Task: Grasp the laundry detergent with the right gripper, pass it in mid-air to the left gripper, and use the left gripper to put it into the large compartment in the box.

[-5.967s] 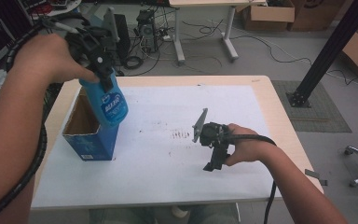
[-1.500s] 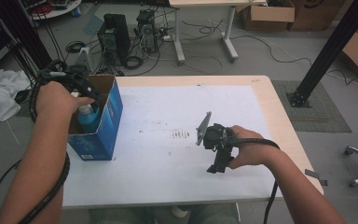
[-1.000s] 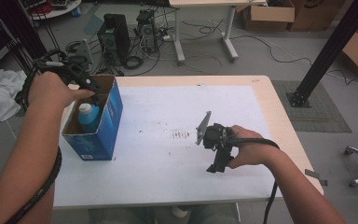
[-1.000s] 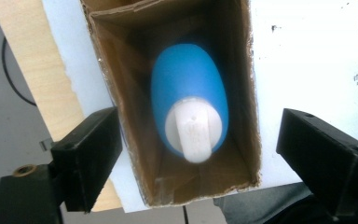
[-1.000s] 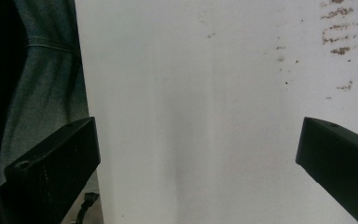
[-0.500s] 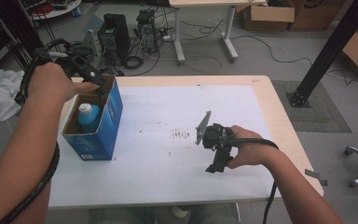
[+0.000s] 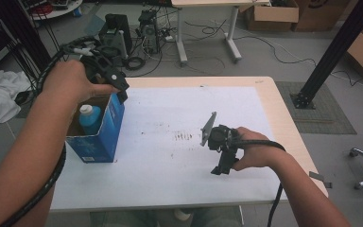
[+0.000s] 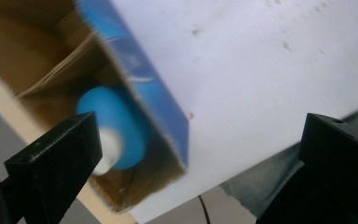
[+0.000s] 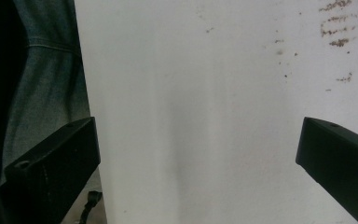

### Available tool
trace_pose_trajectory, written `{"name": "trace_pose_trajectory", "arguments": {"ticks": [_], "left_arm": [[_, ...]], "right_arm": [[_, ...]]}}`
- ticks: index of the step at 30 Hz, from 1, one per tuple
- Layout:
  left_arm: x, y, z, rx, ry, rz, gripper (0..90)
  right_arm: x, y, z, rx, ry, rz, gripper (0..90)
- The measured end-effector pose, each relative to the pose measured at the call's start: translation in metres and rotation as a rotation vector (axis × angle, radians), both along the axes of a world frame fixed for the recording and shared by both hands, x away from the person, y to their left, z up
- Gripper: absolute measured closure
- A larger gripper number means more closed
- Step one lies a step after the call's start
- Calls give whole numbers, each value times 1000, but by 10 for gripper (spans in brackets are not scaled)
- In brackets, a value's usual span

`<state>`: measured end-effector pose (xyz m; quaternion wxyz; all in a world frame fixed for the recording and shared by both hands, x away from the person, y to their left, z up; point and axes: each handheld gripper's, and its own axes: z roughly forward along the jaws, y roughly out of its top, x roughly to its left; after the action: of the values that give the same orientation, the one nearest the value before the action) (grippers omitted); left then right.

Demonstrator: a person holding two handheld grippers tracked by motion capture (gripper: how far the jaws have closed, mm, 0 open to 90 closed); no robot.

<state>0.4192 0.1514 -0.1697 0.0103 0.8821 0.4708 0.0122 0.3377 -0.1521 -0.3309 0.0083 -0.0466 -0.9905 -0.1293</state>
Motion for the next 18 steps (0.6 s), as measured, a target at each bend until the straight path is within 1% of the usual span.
{"name": "trace_pose_trajectory", "arguments": {"ticks": [2, 3, 5, 8, 11, 15, 17, 18], "left_arm": [[-3, -10, -3, 1, 6, -69, 1], [-5, -14, -4, -1, 13, -93, 1], [-9, -23, -9, -15, 26, -171, 1], [-14, -33, -12, -33, 38, -261, 1], [-18, -40, -16, -38, 54, -358, 1], [-25, -50, -23, -28, 71, -518, 1], [-28, -53, -26, -26, 75, -578, 1], [-30, -54, -28, -20, 74, -621, 1]], "right_arm": [[0, -2, 0, -7, 3, -4, 0], [1, -3, 0, -9, 4, -5, 0], [1, -4, 1, -20, 4, -9, 0], [2, -7, 3, -29, 3, -15, 0], [3, -8, 6, -47, -1, -21, 0], [4, -11, 10, -55, -1, -36, 0], [4, -11, 11, -62, -1, -42, 0], [5, -11, 12, -68, -1, -44, 0]]}}
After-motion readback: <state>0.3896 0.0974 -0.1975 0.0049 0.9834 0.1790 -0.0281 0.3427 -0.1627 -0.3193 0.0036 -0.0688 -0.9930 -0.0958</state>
